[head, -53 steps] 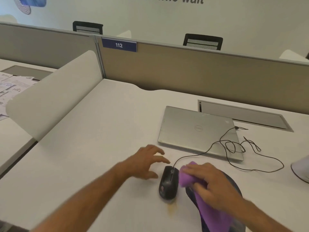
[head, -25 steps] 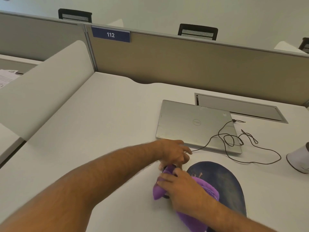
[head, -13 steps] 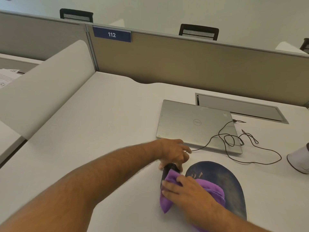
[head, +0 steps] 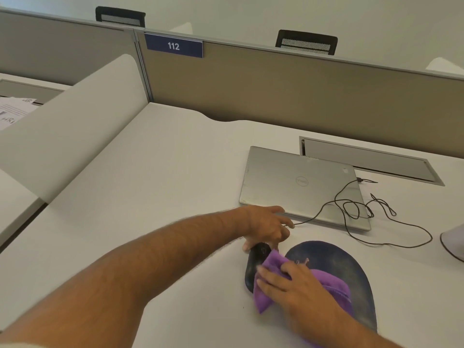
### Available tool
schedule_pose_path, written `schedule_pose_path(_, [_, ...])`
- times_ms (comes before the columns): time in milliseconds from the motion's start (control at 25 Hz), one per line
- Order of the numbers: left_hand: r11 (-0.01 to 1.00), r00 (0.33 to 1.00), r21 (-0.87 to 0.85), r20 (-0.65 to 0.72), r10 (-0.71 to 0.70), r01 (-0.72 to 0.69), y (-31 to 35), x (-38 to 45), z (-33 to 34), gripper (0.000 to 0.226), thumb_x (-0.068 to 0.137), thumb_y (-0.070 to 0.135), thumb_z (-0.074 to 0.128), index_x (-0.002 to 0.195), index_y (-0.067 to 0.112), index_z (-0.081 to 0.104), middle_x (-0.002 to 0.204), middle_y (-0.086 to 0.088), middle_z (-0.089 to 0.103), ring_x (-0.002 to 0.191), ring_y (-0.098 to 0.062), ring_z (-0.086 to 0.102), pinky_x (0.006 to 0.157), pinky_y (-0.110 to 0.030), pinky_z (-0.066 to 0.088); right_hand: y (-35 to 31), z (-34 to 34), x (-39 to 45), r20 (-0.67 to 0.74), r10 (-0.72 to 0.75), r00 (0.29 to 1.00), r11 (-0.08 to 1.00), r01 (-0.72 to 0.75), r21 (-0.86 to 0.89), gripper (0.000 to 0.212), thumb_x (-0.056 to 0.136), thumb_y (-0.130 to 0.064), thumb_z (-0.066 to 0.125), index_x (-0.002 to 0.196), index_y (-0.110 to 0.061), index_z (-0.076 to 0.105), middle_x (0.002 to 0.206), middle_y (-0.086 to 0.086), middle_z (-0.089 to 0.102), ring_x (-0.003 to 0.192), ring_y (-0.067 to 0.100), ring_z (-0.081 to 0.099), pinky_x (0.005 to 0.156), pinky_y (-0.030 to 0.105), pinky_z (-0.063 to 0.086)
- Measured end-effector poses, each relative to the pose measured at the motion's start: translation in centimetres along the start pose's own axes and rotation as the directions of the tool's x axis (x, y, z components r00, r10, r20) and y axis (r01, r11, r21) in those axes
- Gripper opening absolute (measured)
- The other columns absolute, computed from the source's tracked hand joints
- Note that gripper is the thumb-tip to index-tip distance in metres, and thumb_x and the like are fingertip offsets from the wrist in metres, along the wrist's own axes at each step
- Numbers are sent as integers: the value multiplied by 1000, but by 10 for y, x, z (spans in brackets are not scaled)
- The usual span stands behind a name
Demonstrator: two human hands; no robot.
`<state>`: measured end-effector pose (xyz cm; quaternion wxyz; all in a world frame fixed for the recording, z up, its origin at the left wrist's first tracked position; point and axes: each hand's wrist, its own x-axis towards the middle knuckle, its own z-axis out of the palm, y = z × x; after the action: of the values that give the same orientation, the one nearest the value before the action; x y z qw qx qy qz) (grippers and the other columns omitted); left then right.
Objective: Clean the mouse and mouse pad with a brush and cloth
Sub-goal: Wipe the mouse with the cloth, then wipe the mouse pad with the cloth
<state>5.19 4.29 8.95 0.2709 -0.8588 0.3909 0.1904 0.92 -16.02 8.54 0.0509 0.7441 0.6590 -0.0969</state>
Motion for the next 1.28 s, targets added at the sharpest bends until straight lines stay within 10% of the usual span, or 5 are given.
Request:
schedule_pose_path(720, [999,1000,-52,-10,-14,13,0,0,2,78,71,45,86,141,43,51,135,6,50,147,-29,18,113,-46,28,-9,13,-2,64,-243,968,967,247,-62,87,53,-34,91,128,-30,48,135,-9,56,111,23,58,83,39,53])
schedule_pose_path(920, [996,997,-70,-54,-54,50,0,-5,9,72,69,50,85,135,42,57,134,8,50,146,-28,20,114,-45,25,10,-19,-23,-375,-97,922,982,150,114,62,73,-34,75,129,-38,49,136,-27,50,116,5,43,93,20,39])
schedule_pose_path(1000, [996,990,-70,-117,-72,64,3,-8,15,74,67,50,86,135,43,57,137,7,50,144,-29,23,114,-46,26,20,-42,-40,-573,175,801,876,139,463,46,80,-16,64,124,-31,60,134,-20,55,113,13,52,94,21,40])
schedule_pose_path(1120, [989,984,-127,-150,-101,82,10,-14,17,83,74,35,88,145,41,46,146,1,45,147,-29,22,116,-52,26,47,-74,-71,-426,604,673,384,222,896,42,79,9,64,110,-18,71,119,-3,68,111,19,61,91,21,49])
schedule_pose_path(1280, [886,944,-397,-118,-308,239,28,-29,-6,88,78,23,84,151,33,38,157,-1,36,150,-28,17,120,-54,18,91,-86,-116,-212,723,657,111,192,975,27,69,-23,74,95,-30,76,95,-3,75,88,14,68,69,19,56])
